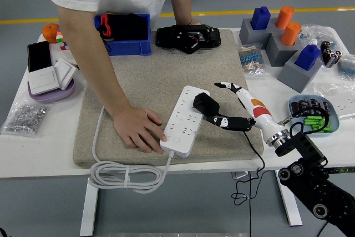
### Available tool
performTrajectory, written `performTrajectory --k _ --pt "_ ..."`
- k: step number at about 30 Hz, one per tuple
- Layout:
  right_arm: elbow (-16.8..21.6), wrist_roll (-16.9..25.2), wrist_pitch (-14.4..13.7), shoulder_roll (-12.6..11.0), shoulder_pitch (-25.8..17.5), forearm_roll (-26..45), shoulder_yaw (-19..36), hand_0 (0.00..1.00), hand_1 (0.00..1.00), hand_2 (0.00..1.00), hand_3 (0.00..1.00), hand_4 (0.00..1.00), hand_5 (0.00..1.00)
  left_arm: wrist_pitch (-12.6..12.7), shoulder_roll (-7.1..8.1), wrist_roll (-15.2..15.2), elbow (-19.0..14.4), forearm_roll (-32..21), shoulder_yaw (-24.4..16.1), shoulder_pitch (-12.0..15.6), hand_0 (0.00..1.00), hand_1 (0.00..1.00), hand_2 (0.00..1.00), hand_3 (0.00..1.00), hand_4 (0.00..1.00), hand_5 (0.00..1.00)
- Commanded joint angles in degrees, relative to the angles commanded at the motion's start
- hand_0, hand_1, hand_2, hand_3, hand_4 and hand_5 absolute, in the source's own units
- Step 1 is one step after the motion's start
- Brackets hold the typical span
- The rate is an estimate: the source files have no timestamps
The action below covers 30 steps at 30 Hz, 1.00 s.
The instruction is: Press the white button,pick up the black plug,place it near the board,insert it into the board
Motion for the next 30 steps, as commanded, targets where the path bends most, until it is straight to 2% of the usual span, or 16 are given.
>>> performTrajectory --k 30 --pt "-0.79 -0.16 0.17 1.16 2.46 1.66 -5.90 0.895 0.864 0.807 0.800 0.998 0.436 0.03 0.06 0.02 0.00 -0.10 -0.09 0.04 0.691 0.638 0.613 0.639 0.560 0.202"
